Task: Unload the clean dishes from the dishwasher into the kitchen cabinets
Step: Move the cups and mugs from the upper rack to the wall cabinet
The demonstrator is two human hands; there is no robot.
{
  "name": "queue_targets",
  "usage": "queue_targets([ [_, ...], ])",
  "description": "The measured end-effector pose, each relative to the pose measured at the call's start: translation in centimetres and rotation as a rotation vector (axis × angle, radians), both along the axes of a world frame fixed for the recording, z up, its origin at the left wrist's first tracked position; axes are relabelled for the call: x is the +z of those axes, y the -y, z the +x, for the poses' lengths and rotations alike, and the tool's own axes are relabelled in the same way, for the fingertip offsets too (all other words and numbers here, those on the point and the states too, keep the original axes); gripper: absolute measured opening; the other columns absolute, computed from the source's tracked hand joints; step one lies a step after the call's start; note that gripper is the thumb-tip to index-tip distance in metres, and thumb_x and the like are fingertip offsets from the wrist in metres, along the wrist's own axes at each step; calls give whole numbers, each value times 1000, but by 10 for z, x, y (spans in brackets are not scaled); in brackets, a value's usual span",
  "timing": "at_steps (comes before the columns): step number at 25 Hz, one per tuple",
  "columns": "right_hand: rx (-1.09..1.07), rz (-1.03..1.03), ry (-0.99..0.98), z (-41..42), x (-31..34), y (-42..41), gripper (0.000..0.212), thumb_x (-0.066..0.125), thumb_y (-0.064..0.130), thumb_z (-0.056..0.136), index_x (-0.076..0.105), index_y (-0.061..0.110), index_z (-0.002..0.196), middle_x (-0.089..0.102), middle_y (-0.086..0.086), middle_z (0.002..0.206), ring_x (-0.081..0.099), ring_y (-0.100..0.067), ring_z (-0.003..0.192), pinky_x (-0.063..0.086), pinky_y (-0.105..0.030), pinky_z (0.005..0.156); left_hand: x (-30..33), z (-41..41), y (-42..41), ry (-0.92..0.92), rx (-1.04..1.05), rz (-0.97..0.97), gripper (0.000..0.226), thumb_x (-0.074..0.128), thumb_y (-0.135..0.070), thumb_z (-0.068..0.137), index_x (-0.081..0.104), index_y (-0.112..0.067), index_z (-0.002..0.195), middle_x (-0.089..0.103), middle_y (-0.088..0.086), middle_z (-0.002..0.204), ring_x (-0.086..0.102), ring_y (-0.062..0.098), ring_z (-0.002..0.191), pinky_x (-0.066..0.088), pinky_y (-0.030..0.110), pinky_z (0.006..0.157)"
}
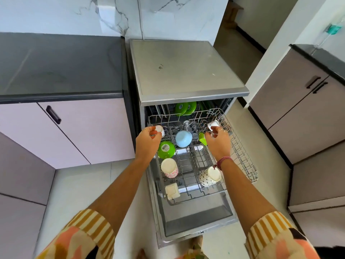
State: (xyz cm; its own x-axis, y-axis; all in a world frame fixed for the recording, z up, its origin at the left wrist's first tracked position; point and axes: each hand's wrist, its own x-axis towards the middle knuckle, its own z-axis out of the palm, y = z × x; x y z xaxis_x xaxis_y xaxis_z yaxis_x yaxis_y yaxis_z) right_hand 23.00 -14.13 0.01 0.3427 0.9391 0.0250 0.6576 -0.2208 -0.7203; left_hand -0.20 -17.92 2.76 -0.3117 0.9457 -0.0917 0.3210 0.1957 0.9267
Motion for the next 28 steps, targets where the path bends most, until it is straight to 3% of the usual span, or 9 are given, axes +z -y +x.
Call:
queue_targets([
  [3,45,-63,-43,11,-22,-17,33,61,29,86,60,11,114,61,-12,109,57,-21,89,49,-33,76,-11,22,-17,-7,72,-56,36,58,-16,92,56,-4,126,65,10,118,54,14,96,41,22,82],
  [7,135,-186,-129,30,-58,-34,40,60,32,82,57,15,118,59,-8,115,57,-25,104,51,-44,90,-21,56,-42,2,165,-115,37,57,-18,93,56,-6,128,64,10,121,55,16,100,41,24,84],
  [9,161,-242,-131,50,-76,-50,43,58,35,79,57,17,118,58,-8,114,57,-27,103,52,-47,89,-28,78,-56,7,205,-149,39,57,-19,93,55,-8,129,63,9,122,55,17,101,40,24,83],
  [12,191,-306,-114,82,-93,-78,38,61,26,81,58,14,117,58,-10,109,59,-28,95,53,-44,83,-45,104,-79,10,265,-192,38,58,-21,91,57,-9,127,64,11,121,58,24,108,42,28,88],
  [16,189,-334,-115,114,-110,-108,25,63,21,82,61,6,102,62,-15,95,54,-25,75,47,-33,63,-63,131,-95,37,306,-247,33,58,-19,91,60,-9,122,65,10,113,58,26,104,43,32,90],
  [20,29,-370,-213,137,-126,-146,33,63,12,85,57,1,116,62,-11,104,58,-25,87,45,-31,70,-86,142,-109,46,317,-308,36,57,-16,90,58,-7,125,62,9,113,55,22,101,45,34,90],
  [24,-78,-395,-296,148,-157,-188,43,65,16,80,56,6,121,66,-20,110,64,-35,93,55,-43,74,-115,137,-130,53,360,-367,36,57,-14,90,56,-6,125,61,9,113,52,23,100,46,37,92],
  [28,-11,-384,-125,148,-195,-234,59,63,20,80,45,5,134,50,-23,132,55,-41,112,49,-47,88,-156,118,-174,-52,356,-365,31,58,-12,90,57,-1,118,58,8,98,56,28,95,38,28,78],
])
